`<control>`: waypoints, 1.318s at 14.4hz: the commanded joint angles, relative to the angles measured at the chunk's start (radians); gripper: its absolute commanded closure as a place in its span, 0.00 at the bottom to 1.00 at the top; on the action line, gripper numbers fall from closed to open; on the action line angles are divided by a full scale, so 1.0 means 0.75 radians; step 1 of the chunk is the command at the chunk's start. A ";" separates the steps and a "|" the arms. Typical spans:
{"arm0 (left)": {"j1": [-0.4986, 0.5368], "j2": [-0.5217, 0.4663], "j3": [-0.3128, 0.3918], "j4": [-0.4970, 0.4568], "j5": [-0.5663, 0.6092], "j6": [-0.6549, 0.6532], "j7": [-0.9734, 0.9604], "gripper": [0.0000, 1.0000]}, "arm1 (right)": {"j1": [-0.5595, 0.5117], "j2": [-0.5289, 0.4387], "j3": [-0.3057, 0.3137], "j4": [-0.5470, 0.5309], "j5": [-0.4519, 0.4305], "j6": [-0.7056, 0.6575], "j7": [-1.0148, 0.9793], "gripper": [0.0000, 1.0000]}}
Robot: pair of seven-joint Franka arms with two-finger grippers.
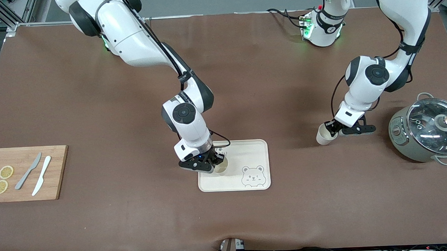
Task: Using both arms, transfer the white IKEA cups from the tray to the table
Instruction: 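Carry the cup toward the pot with the left gripper while the right gripper grasps, then carry the cup toward the cutting board with the right gripper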
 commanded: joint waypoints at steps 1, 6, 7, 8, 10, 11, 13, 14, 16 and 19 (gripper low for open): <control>-0.003 0.000 0.009 -0.023 -0.004 0.025 0.022 1.00 | -0.025 -0.136 0.006 -0.017 0.006 -0.175 0.006 1.00; -0.005 0.000 0.009 -0.055 -0.006 0.009 0.018 1.00 | -0.172 -0.463 0.006 -0.177 0.110 -0.500 -0.363 1.00; -0.005 -0.002 0.007 -0.057 -0.006 -0.001 0.018 1.00 | -0.217 -0.523 0.006 -0.199 0.133 -0.570 -0.455 1.00; -0.005 -0.002 0.009 -0.059 -0.006 -0.017 0.018 1.00 | -0.266 -0.570 0.006 -0.208 0.147 -0.649 -0.535 1.00; -0.005 -0.004 0.007 -0.059 -0.006 -0.030 0.020 1.00 | -0.354 -0.644 0.004 -0.208 0.165 -0.805 -0.674 1.00; -0.005 -0.002 0.007 -0.059 -0.006 -0.030 0.020 1.00 | -0.397 -0.674 0.004 -0.208 0.166 -0.860 -0.734 1.00; -0.005 0.002 0.007 -0.055 -0.008 -0.030 0.020 0.59 | -0.487 -0.728 0.004 -0.236 0.166 -0.924 -0.897 1.00; -0.007 0.004 0.009 -0.055 -0.010 -0.030 0.022 0.17 | -0.534 -0.752 0.004 -0.263 0.166 -0.934 -0.985 1.00; -0.009 0.002 0.009 -0.055 -0.010 -0.032 0.022 0.05 | -0.626 -0.775 0.004 -0.289 0.166 -0.947 -1.159 1.00; -0.007 -0.004 0.009 -0.055 -0.013 -0.032 0.020 0.00 | -0.749 -0.767 0.002 -0.355 0.176 -0.928 -1.372 1.00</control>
